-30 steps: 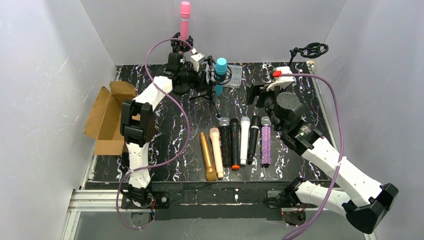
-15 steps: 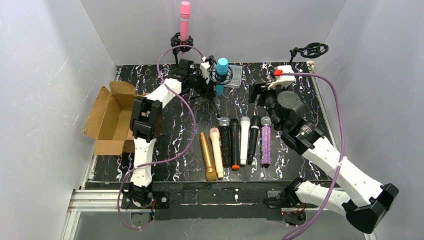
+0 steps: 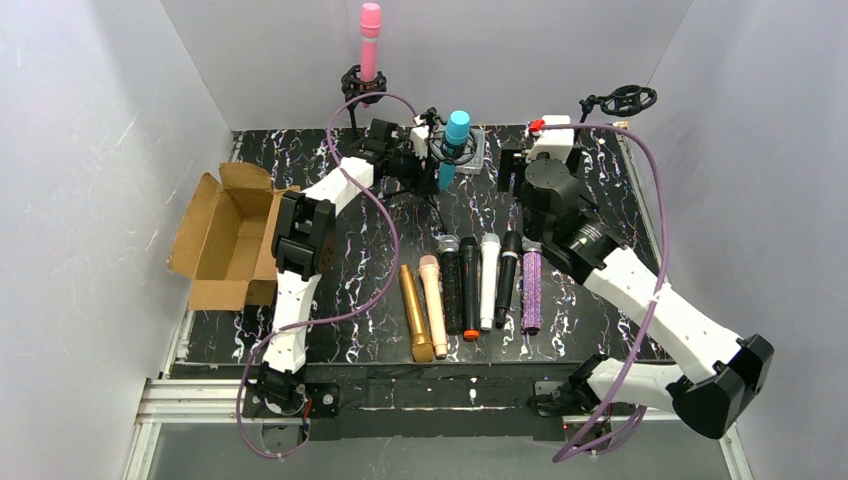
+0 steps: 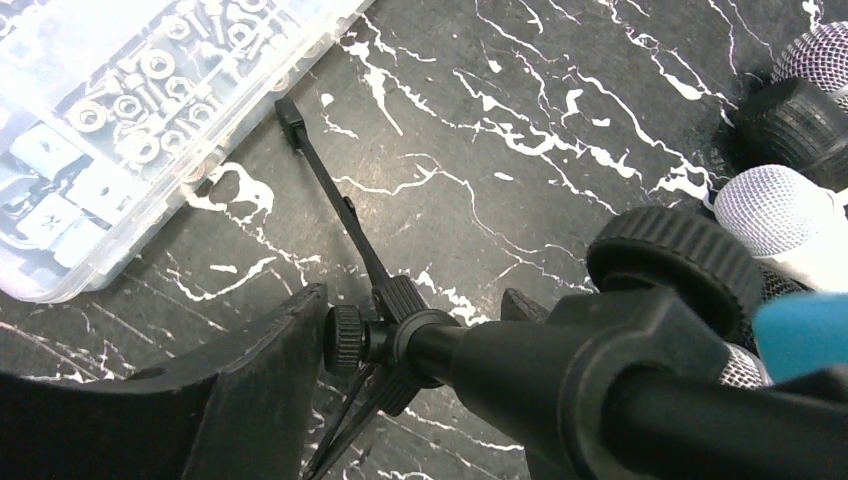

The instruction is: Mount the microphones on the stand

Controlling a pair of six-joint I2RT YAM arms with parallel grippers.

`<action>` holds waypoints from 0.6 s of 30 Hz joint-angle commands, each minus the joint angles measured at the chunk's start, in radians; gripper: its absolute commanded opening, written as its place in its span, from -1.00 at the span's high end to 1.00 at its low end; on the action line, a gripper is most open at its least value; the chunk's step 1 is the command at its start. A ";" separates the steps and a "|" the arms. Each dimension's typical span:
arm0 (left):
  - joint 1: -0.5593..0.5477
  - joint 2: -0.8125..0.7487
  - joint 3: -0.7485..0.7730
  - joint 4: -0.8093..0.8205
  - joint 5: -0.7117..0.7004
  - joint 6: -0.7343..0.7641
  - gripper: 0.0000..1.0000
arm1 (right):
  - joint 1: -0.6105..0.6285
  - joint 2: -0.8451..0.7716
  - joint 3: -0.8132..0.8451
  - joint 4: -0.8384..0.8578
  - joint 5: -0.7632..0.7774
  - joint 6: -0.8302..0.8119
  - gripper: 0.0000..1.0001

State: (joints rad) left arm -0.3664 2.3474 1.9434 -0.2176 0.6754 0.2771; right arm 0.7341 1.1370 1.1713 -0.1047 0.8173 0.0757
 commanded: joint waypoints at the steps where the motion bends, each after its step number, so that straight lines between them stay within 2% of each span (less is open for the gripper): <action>1: -0.021 0.048 0.066 0.026 0.000 -0.030 -0.12 | -0.030 0.030 0.059 -0.020 0.192 0.020 -0.72; 5: -0.023 0.081 0.080 0.057 0.008 -0.059 0.03 | -0.075 0.050 0.076 -0.024 0.213 0.048 -0.76; 10: -0.028 0.107 0.092 0.082 0.016 -0.068 -0.04 | -0.140 0.110 0.087 -0.035 0.205 0.069 -0.81; 12: -0.030 0.100 0.087 0.074 0.013 -0.069 -0.27 | -0.176 0.127 0.096 -0.045 0.197 0.087 -0.84; 15: -0.030 0.046 0.025 0.052 0.002 -0.038 -0.88 | -0.246 0.135 0.112 -0.041 0.179 0.113 -0.89; 16: -0.029 0.020 -0.001 0.038 -0.002 -0.025 -0.96 | -0.264 0.139 0.122 -0.036 0.176 0.116 -0.91; 18: -0.028 -0.040 -0.058 0.011 -0.017 -0.004 -0.97 | -0.291 0.149 0.146 -0.036 0.169 0.127 -0.95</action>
State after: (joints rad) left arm -0.3862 2.4134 1.9743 -0.1394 0.6762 0.2230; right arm 0.4965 1.2869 1.2304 -0.1734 0.9775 0.1581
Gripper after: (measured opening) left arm 0.970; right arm 0.958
